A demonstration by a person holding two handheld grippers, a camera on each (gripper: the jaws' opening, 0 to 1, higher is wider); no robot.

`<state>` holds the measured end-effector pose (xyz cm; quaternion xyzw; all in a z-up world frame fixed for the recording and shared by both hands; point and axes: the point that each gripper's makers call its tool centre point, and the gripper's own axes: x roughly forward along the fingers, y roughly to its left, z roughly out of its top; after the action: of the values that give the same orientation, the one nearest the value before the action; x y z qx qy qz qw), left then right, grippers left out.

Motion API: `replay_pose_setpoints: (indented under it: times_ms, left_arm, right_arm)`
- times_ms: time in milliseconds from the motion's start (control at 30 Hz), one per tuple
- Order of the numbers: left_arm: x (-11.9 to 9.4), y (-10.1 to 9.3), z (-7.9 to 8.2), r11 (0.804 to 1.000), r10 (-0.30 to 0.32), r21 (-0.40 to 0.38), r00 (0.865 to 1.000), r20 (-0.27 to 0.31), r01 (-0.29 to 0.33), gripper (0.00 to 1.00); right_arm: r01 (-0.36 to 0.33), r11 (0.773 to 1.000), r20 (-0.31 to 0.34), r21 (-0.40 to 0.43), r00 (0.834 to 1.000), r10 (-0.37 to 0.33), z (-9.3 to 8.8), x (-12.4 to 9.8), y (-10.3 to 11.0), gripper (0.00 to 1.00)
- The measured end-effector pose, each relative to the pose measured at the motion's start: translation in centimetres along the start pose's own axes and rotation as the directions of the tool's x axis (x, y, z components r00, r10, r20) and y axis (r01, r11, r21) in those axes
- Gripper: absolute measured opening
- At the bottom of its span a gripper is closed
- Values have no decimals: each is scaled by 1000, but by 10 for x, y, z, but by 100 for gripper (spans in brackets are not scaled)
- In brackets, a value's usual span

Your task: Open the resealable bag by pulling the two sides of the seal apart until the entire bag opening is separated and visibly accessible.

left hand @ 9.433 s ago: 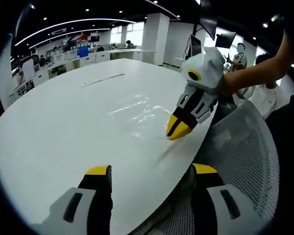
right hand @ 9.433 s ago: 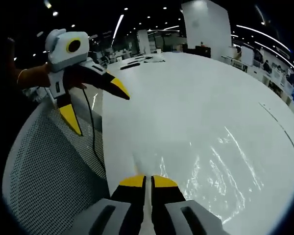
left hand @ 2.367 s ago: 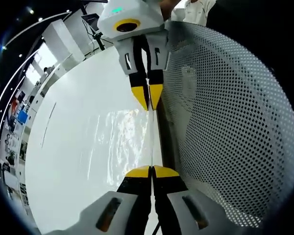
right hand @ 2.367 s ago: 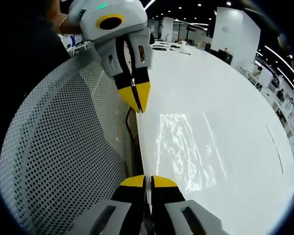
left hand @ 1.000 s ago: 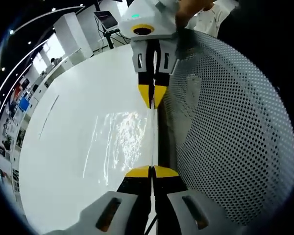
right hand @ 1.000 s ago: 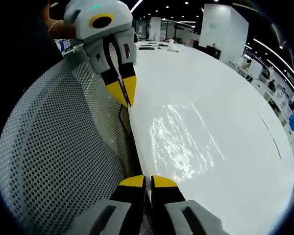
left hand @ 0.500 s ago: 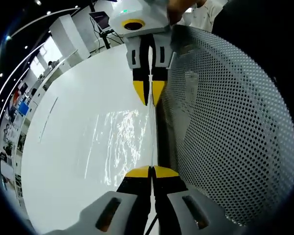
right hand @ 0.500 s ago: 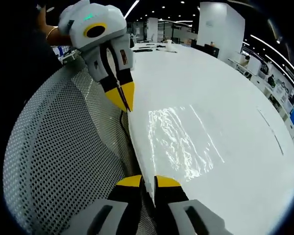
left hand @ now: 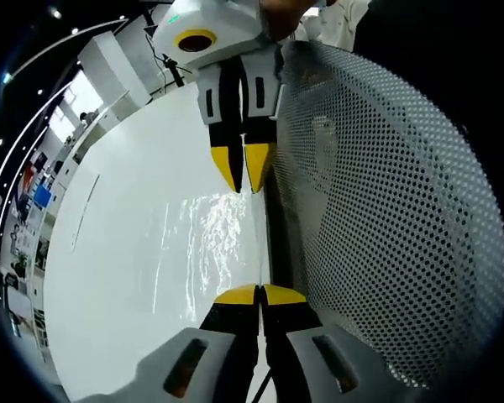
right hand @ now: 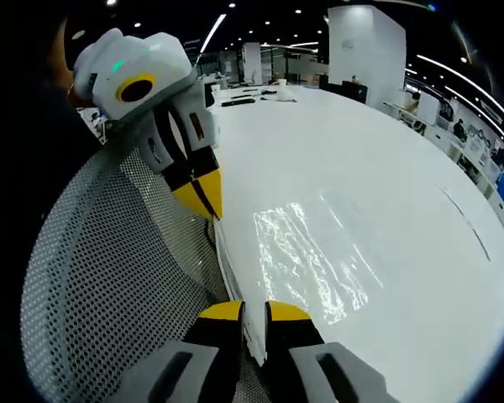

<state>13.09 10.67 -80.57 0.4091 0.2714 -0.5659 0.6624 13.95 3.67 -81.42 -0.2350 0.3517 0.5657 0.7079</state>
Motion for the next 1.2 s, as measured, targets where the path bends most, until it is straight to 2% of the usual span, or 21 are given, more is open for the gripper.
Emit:
replay_pose_setpoints:
  times_ms: [300, 400, 567, 633, 733, 800, 900, 967, 1067, 1200]
  left_arm:
    - [-4, 9, 5, 999, 35, 17, 999, 11, -35, 0]
    - [-4, 11, 7, 999, 39, 25, 999, 10, -39, 0]
    - [-5, 21, 0, 995, 86, 52, 996, -21, -85, 0]
    - [-6, 25, -1, 993, 117, 22, 993, -25, -117, 1]
    - [-10, 33, 0, 986, 165, -1, 986, -24, -165, 15]
    - [-12, 36, 2, 983, 182, 2, 983, -20, -182, 20]
    - [-17, 37, 12, 979, 202, 18, 979, 22, -202, 19]
    - [-19, 33, 23, 980, 193, 42, 979, 63, -196, 15]
    - [-15, 28, 32, 982, 179, 53, 982, 63, -182, 0]
    - [-8, 25, 35, 982, 166, 81, 984, 57, -170, 5]
  right_arm:
    - [-19, 1000, -8, -13, 1000, 19, 4, 13, 4, 5]
    - [-21, 1000, 0, -15, 1000, 21, 8, 15, 3, 0]
    - [-23, 1000, 19, -4, 1000, 23, 19, 15, -1, 0]
    - [-12, 1000, 19, -12, 1000, 13, 22, 16, -4, 0]
    - [-4, 1000, 34, -11, 999, 4, 30, 16, -8, 0]
    - [1, 1000, 36, -18, 999, 0, 33, 17, -10, 0]
    - [5, 1000, 34, -30, 999, -4, 35, 17, -11, 0]
    - [3, 999, 33, -33, 999, -1, 36, 16, -11, 0]
    - [3, 999, 33, -35, 999, -2, 39, 17, -12, 0]
    - [10, 999, 37, -37, 999, -9, 43, 16, -13, 0]
